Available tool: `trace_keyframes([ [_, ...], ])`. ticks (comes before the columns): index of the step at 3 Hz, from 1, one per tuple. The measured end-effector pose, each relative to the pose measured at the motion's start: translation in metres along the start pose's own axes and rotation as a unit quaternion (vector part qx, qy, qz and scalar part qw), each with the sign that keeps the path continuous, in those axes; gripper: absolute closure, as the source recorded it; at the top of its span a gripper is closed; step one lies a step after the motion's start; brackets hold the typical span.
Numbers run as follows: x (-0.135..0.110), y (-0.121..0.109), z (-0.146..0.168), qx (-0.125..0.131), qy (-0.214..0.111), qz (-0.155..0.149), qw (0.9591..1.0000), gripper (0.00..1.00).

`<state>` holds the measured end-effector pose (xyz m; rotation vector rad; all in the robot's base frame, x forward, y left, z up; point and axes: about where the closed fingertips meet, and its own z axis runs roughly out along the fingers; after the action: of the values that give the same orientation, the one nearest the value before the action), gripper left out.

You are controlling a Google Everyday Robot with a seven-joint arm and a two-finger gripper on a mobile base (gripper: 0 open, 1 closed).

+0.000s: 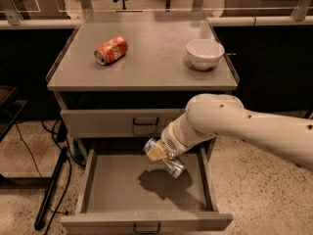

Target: Pick redbull can from middle drawer and place on counter

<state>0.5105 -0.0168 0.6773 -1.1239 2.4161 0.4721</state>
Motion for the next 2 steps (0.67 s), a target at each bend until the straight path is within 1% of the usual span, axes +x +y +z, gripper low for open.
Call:
trace_keyframes([
  [2,-0.053,-0.027,-0.059,0.034,-0.040,-0.014,0.9986,1.00],
])
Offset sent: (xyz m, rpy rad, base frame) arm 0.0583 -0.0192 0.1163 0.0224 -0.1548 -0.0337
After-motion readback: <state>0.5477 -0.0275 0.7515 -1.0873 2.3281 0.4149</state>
